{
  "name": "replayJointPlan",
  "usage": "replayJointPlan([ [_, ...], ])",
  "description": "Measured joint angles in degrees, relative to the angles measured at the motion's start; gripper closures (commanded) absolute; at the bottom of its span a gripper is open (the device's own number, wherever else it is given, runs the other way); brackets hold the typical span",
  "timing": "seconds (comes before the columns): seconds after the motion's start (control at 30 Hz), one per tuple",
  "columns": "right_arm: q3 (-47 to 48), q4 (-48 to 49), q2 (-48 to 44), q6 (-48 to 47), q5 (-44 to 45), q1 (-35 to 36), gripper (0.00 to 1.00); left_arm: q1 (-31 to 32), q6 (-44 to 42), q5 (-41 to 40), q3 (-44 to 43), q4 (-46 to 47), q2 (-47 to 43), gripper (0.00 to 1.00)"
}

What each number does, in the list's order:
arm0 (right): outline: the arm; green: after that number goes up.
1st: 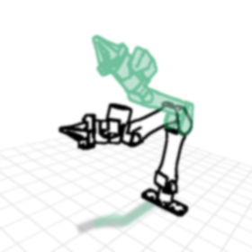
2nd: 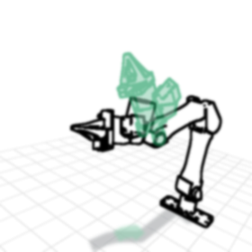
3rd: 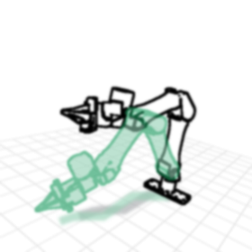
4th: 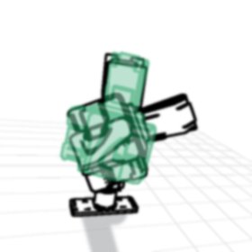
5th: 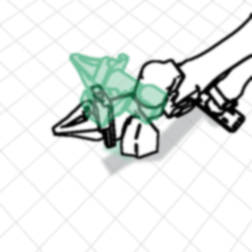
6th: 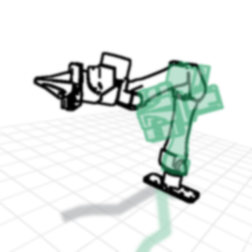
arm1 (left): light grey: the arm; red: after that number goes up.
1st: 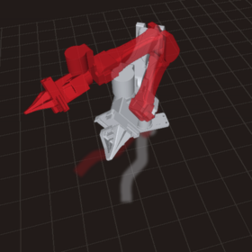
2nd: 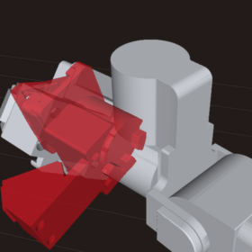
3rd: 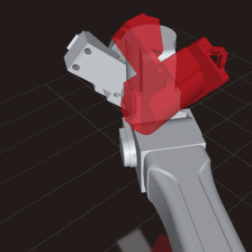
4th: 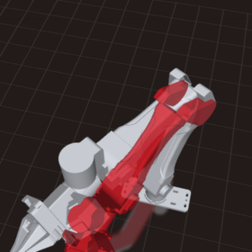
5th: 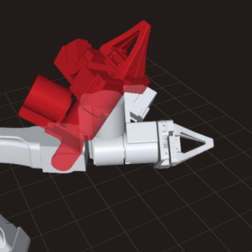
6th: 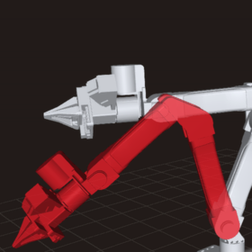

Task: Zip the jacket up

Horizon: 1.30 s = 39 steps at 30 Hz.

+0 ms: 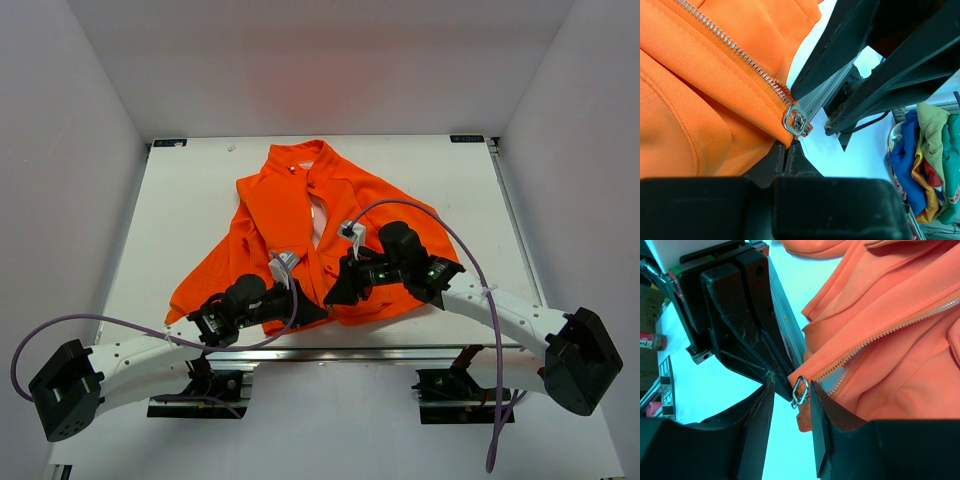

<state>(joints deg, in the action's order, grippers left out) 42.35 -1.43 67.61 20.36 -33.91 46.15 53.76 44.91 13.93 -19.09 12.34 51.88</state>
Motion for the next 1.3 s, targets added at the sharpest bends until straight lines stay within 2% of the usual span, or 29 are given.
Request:
replayJointPlan([
  [0.37,0.0,0.1,0.0,0.9,-1.1,0.2,0.60,0.0,0.6,-0.1,0.0,-0.3,-0.2,1.00],
  [0.77,0.0,0.3,0.4,2.2,1.8,0.2,0.57,0.0,0.8,-0.1,0.0,-0.3,-0.7,1.00],
  [1.03,-0.6,2.0,0.6,3.0,-0.3,0.2,0.58,0.0,1.5,-0.5,0.0,-0.4,-0.7,1.00],
  [1.3,-2.0,2.8,0.6,3.7,-0.8,0.3,0.58,0.0,1.1,-0.6,-1.2,-4.0,-0.7,1.00],
])
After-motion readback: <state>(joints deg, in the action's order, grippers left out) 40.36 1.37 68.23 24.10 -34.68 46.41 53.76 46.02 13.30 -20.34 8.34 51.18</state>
